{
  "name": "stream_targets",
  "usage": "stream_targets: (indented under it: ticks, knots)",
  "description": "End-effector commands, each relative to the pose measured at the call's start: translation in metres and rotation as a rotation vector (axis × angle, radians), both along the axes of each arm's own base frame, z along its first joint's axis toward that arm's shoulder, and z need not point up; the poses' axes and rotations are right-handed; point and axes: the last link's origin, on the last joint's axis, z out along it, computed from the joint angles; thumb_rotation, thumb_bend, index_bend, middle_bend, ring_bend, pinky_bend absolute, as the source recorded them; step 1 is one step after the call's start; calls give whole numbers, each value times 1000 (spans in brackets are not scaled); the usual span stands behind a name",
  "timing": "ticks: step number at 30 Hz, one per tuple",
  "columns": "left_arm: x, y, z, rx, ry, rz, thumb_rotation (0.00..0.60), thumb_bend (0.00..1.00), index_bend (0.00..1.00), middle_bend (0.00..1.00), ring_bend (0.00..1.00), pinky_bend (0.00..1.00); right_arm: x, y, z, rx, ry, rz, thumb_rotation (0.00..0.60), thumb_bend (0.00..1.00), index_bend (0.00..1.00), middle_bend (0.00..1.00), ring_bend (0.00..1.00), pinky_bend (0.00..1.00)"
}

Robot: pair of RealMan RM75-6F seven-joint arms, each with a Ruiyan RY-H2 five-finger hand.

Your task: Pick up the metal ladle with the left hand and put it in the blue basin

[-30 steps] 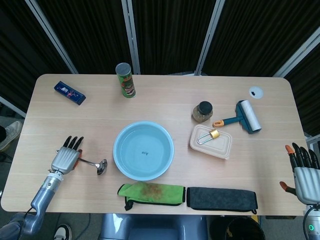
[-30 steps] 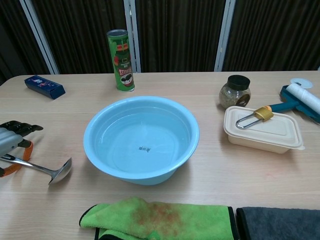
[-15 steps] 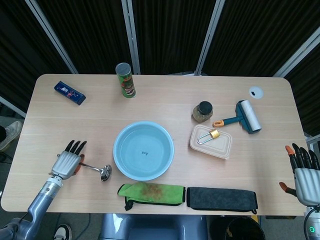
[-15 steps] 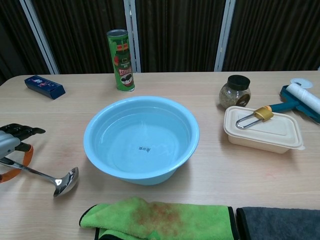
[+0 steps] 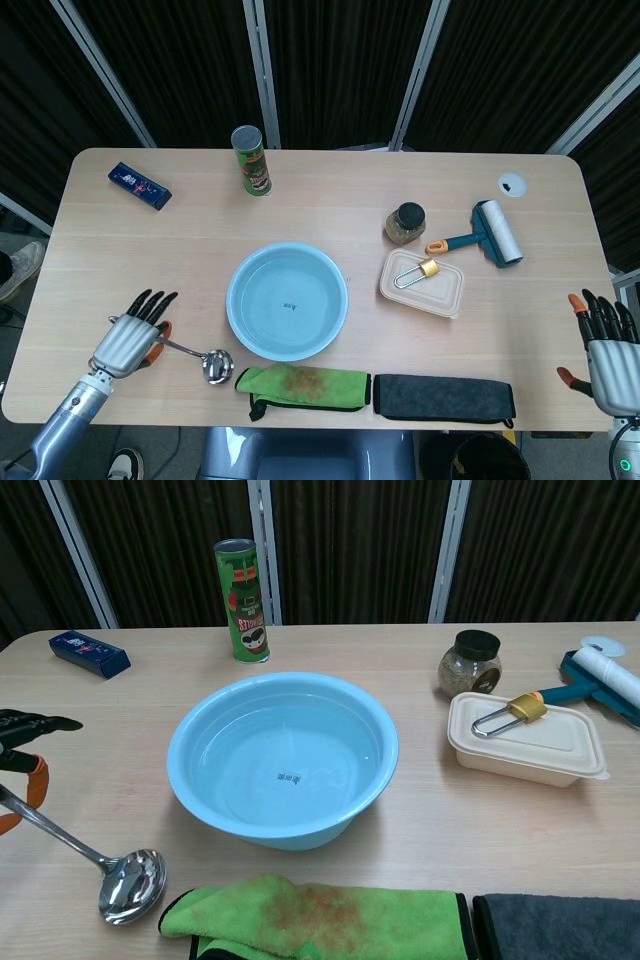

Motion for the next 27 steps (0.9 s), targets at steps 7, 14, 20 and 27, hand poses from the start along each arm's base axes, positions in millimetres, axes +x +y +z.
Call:
stream_targets:
  ticks: [7,14,20,27]
  knots:
    - [23,-21,26,-74,-126,-33,600,821,748,0,0,0,1,3,3,-4,-9,10,600,0,0,0,0,0]
    - [35,-23,31,-82,-170,-61,600,848,762,0,0,0,1,5,4,-7,-15,15,600,0,0,0,0,0]
    - [44,-20,32,-84,-196,-79,600,846,764,1,0,0,2,5,5,-5,-17,17,600,0,0,0,0,0]
    - [59,-5,29,-66,-256,-88,600,844,766,6,0,0,1,4,4,-2,-18,13,600,0,0,0,0,0]
